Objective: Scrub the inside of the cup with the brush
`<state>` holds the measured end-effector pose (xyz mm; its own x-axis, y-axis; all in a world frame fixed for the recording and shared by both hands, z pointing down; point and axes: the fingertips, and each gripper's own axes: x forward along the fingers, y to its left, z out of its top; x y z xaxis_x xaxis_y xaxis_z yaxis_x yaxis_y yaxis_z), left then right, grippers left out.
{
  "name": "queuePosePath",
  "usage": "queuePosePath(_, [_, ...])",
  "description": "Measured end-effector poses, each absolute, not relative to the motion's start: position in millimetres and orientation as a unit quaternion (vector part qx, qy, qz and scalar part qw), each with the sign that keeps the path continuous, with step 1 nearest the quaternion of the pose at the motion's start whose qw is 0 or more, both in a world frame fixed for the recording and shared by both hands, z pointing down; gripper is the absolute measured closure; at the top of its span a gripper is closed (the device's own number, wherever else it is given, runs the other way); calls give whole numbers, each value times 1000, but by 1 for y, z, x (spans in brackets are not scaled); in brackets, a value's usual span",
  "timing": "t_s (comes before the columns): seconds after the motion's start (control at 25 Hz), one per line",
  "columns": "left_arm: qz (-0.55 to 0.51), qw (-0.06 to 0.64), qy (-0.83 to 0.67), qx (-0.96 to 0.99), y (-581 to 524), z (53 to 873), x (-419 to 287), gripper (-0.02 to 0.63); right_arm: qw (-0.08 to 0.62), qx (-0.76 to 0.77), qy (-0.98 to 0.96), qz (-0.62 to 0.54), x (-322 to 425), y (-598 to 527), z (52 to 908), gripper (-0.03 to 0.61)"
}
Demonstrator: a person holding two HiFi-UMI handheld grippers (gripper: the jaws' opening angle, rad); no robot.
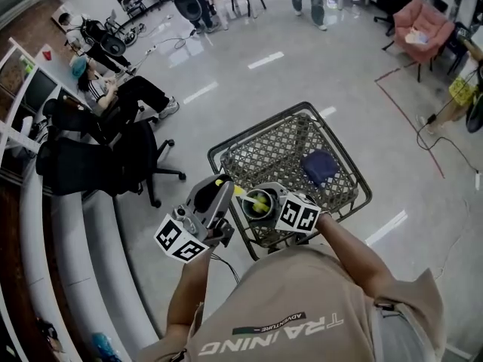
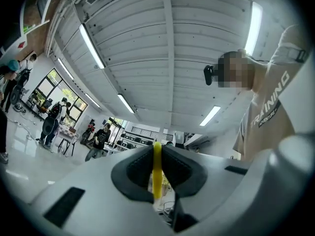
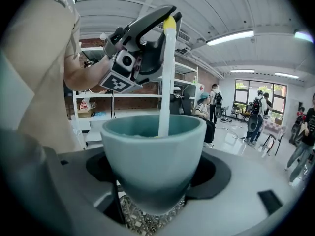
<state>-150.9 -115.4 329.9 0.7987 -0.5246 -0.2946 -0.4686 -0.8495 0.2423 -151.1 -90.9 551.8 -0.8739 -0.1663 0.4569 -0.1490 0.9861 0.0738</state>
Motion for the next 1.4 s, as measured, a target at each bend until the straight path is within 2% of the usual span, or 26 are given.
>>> queuePosePath(0.24, [-185, 87, -285, 936, -119, 342, -149, 561, 237, 81, -968, -2, -138, -83, 559, 183])
queuePosePath(0.52, [-182, 49, -297, 936, -126, 319, -152, 561, 225, 79, -971, 1, -140, -92, 544, 183])
queuePosePath(0.8, [-184, -9, -304, 935, -128, 281, -160, 561, 242, 78, -967, 9, -130, -93, 557, 184])
queuePosePath(1.4, [-179, -6, -264, 948, -127, 277, -150, 561, 248, 97, -964, 10, -121, -94, 564, 184])
